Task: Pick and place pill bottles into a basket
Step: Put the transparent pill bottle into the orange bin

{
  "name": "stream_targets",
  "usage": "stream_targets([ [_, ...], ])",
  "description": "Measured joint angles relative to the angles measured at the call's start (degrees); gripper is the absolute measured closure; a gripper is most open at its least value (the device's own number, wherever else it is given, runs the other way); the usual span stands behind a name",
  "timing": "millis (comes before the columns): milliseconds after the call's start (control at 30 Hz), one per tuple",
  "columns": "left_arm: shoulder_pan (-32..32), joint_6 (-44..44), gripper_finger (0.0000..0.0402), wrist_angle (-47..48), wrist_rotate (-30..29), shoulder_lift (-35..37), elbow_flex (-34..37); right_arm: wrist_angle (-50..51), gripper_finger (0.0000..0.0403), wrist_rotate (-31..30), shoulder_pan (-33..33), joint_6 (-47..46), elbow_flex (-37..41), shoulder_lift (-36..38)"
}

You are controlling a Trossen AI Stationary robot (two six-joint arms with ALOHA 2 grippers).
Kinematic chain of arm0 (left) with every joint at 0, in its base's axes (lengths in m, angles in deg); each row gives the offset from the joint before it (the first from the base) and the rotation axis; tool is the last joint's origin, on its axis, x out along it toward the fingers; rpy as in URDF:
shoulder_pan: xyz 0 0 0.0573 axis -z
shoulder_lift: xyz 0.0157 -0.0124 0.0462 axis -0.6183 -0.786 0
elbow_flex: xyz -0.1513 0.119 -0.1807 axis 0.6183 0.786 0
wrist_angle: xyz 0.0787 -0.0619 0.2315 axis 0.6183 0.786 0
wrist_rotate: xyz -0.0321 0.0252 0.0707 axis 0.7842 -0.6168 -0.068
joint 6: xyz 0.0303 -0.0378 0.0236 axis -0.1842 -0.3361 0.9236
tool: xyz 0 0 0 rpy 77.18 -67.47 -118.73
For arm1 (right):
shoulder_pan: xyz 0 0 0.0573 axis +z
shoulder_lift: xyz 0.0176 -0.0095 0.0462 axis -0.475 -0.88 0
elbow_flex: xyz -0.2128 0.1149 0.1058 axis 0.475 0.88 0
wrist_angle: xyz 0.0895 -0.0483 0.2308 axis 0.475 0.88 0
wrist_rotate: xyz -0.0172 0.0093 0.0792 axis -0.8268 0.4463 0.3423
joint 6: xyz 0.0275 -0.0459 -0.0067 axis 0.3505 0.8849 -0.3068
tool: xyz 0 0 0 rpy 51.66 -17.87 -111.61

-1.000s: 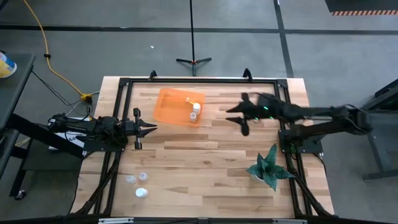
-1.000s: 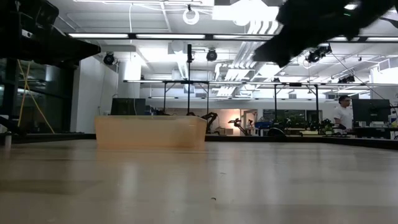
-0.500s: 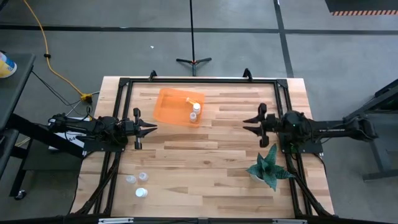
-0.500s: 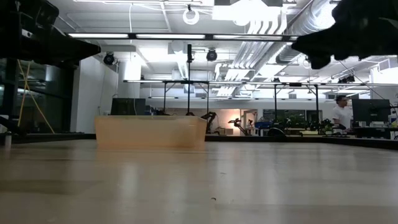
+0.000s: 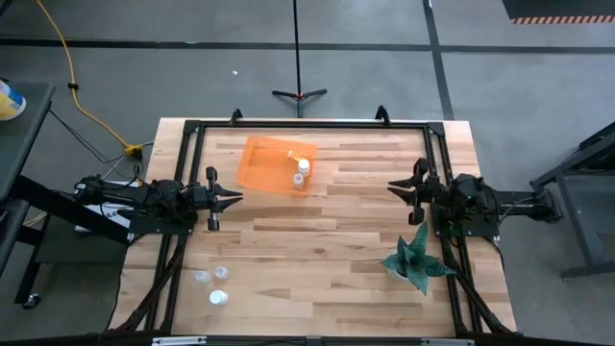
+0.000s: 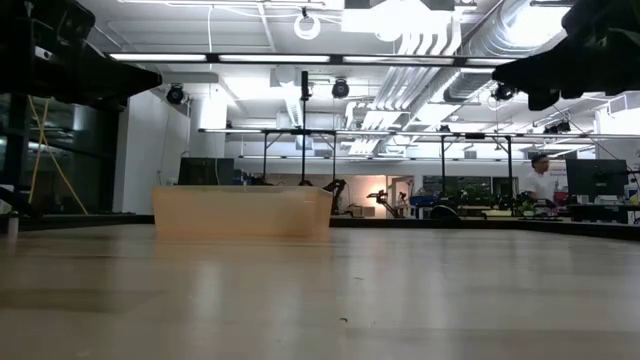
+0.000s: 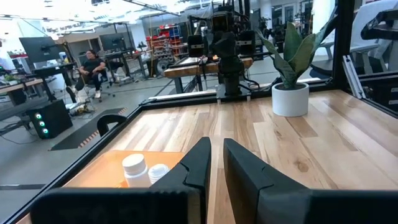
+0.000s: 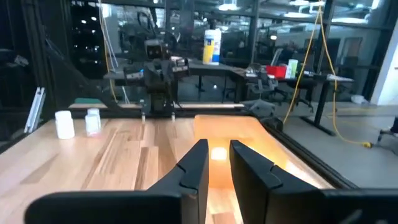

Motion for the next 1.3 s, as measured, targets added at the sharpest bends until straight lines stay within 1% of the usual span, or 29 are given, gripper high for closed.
stream_targets([
  [100, 0.0, 0.0, 0.0323, 0.0, 0.0, 0.0, 0.0, 0.5, 0.0352, 0.8, 0.0, 1.4, 0.0, 0.9],
  [167, 0.0, 0.0, 0.0323, 0.0, 0.0, 0.0, 0.0, 2.7, 0.0354, 1.1, 0.0, 2.1, 0.0, 1.0],
  [267, 0.0, 0.0, 0.0323, 0.0, 0.0, 0.0, 0.0, 5.5, 0.0357, 0.0, 0.0, 0.7, 0.4, 1.0],
  [400, 0.0, 0.1, 0.0323, 0.0, 0.0, 0.0, 0.0, 3.9, 0.0356, 0.0, 0.0, -1.9, 2.6, 1.0],
  [467, 0.0, 0.9, 0.0323, -0.1, -0.1, 0.0, 0.0, 1.0, 0.0354, 0.0, 0.0, -2.6, 3.7, 1.0],
  [600, 0.0, 1.2, 0.0313, -1.3, -3.4, 0.0, 0.0, 0.2, 0.0356, 0.2, 0.0, -2.5, 4.1, 0.9],
  [633, 0.0, 1.1, 0.0304, -1.4, -4.0, 0.0, 0.0, 0.2, 0.0356, 0.2, 0.0, -2.6, 4.1, 0.9],
  [700, 0.0, 1.0, 0.0273, -1.5, -4.1, 0.0, 0.0, 0.2, 0.0357, 0.2, 0.0, -2.5, 4.1, 0.9],
  [833, 0.0, -1.3, 0.0180, -3.6, -4.0, 0.0, -0.3, 0.3, 0.0352, 0.2, 0.0, -2.3, 4.1, 0.9],
  [933, 0.0, -5.0, 0.0123, -3.0, -3.9, -0.8, -3.5, 0.3, 0.0349, 0.2, 0.0, -0.8, 4.1, 0.9],
  [1033, 0.0, -6.3, 0.0097, -3.1, -2.7, -3.7, -7.8, 0.4, 0.0348, 0.1, 0.0, 0.2, 4.1, 0.9],
  [1133, 0.0, -6.3, 0.0095, -3.0, 0.2, -9.3, -12.9, 0.5, 0.0351, 0.2, 0.0, 0.3, 4.1, 0.9],
  [1233, 0.0, -7.3, 0.0106, -0.9, 3.4, -17.9, -18.8, 0.5, 0.0354, 0.1, 0.0, 0.3, 4.1, 0.9],
  [1300, 0.0, -7.3, 0.0116, 3.4, 5.3, -25.2, -23.5, 0.5, 0.0356, -0.2, 0.0, 0.3, 4.1, 0.9],
])
